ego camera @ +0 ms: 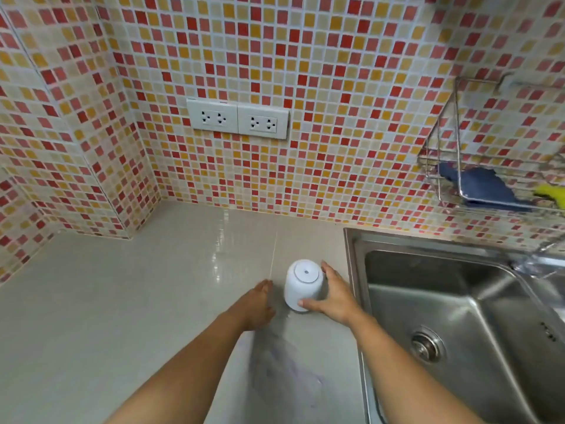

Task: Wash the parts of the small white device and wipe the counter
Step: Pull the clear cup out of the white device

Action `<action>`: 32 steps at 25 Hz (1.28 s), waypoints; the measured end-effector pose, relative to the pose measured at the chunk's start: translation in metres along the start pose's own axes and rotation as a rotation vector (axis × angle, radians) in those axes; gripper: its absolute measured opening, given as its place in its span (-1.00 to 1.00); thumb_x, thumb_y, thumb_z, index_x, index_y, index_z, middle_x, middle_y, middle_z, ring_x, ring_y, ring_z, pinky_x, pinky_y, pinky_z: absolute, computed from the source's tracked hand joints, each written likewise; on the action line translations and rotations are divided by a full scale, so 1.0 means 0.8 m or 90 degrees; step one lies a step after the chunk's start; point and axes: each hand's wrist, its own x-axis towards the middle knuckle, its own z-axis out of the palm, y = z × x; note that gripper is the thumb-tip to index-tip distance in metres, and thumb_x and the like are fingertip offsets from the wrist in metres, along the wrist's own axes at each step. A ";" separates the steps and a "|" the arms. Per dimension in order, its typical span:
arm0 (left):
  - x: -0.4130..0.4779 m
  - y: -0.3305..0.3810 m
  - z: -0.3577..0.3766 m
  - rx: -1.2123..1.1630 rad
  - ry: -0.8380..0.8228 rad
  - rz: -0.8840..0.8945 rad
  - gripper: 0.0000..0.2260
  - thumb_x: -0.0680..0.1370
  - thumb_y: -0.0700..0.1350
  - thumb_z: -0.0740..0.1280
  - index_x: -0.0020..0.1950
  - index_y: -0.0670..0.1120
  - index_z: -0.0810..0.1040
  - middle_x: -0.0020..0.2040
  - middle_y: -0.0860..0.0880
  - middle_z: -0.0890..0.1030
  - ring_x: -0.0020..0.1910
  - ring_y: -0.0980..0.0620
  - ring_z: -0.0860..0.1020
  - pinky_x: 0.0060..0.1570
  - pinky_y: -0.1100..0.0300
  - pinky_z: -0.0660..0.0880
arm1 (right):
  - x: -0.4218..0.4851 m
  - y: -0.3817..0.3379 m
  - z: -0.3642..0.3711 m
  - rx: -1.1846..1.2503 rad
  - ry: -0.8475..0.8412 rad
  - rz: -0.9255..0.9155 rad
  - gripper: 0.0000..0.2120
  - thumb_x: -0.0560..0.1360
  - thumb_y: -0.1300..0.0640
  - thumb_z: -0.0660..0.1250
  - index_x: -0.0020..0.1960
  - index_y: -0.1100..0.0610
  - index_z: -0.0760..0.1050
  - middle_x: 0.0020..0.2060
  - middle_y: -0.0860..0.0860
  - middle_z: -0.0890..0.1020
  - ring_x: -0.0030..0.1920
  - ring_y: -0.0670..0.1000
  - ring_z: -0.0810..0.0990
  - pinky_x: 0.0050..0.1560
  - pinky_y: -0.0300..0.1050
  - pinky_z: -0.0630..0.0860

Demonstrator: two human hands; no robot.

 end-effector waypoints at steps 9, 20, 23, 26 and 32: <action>0.045 0.014 0.038 -0.301 0.065 0.051 -0.28 0.27 0.05 0.55 0.36 0.12 0.32 0.22 0.15 0.53 0.17 0.12 0.51 0.14 0.22 0.46 | 0.029 0.018 0.007 0.220 0.045 -0.025 -0.34 0.15 0.03 0.62 0.17 -0.04 0.43 0.08 -0.11 0.59 0.05 -0.14 0.57 0.00 -0.24 0.54; 0.048 0.035 0.039 -0.369 0.145 0.064 -0.33 0.21 0.11 0.59 0.27 0.12 0.45 0.13 0.17 0.59 0.11 0.16 0.55 0.09 0.25 0.50 | 0.028 0.011 -0.015 0.173 0.137 -0.030 -0.34 0.12 -0.09 0.60 0.16 0.02 0.48 0.01 -0.08 0.62 0.00 -0.08 0.59 -0.03 -0.14 0.58; 0.049 0.034 0.038 -0.379 0.152 0.070 -0.39 0.21 0.06 0.60 0.22 0.08 0.50 0.09 0.13 0.61 0.07 0.16 0.57 0.09 0.20 0.54 | 0.031 0.004 -0.021 0.159 0.138 -0.040 -0.35 0.13 -0.09 0.60 0.16 0.02 0.48 -0.01 -0.09 0.62 -0.02 -0.07 0.60 -0.07 -0.20 0.57; 0.049 0.036 0.036 -0.383 0.158 0.053 -0.37 0.23 0.01 0.60 0.24 0.01 0.48 0.09 0.06 0.60 0.04 0.11 0.58 0.06 0.19 0.55 | 0.031 -0.006 -0.028 0.151 0.159 -0.060 -0.33 0.14 -0.10 0.60 0.17 0.05 0.48 -0.02 -0.08 0.61 -0.03 -0.05 0.60 -0.08 -0.21 0.56; 0.046 0.013 0.037 -0.350 0.166 0.031 -0.37 0.23 0.05 0.59 0.23 -0.04 0.48 0.09 0.04 0.62 0.05 0.08 0.59 0.02 0.26 0.54 | 0.035 -0.024 -0.049 0.218 0.219 -0.086 -0.32 0.16 -0.08 0.60 0.20 0.06 0.46 0.06 -0.01 0.62 -0.02 -0.03 0.60 -0.08 -0.19 0.58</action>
